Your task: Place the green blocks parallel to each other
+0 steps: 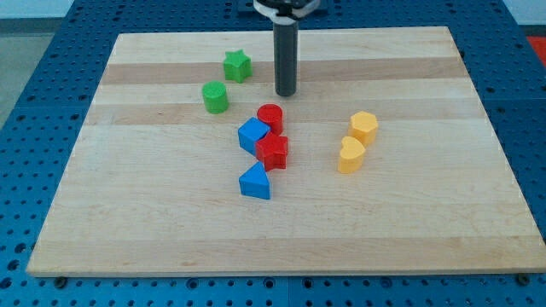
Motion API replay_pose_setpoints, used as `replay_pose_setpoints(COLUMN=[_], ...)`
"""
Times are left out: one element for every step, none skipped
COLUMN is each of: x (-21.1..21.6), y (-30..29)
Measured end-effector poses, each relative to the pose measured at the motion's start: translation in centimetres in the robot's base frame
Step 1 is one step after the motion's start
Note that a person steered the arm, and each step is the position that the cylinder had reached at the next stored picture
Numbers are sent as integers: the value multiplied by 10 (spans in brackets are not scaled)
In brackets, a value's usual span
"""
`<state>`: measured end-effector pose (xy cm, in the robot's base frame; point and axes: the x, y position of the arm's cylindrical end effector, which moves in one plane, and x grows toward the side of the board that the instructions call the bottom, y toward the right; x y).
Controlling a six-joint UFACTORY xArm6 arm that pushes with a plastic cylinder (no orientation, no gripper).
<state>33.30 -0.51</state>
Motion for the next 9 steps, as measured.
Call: replay_pose_setpoints(x=[-1, -5, -13, 5, 25, 37, 14, 1, -3], y=[-36, -66, -82, -76, -49, -43, -11, -5, -5])
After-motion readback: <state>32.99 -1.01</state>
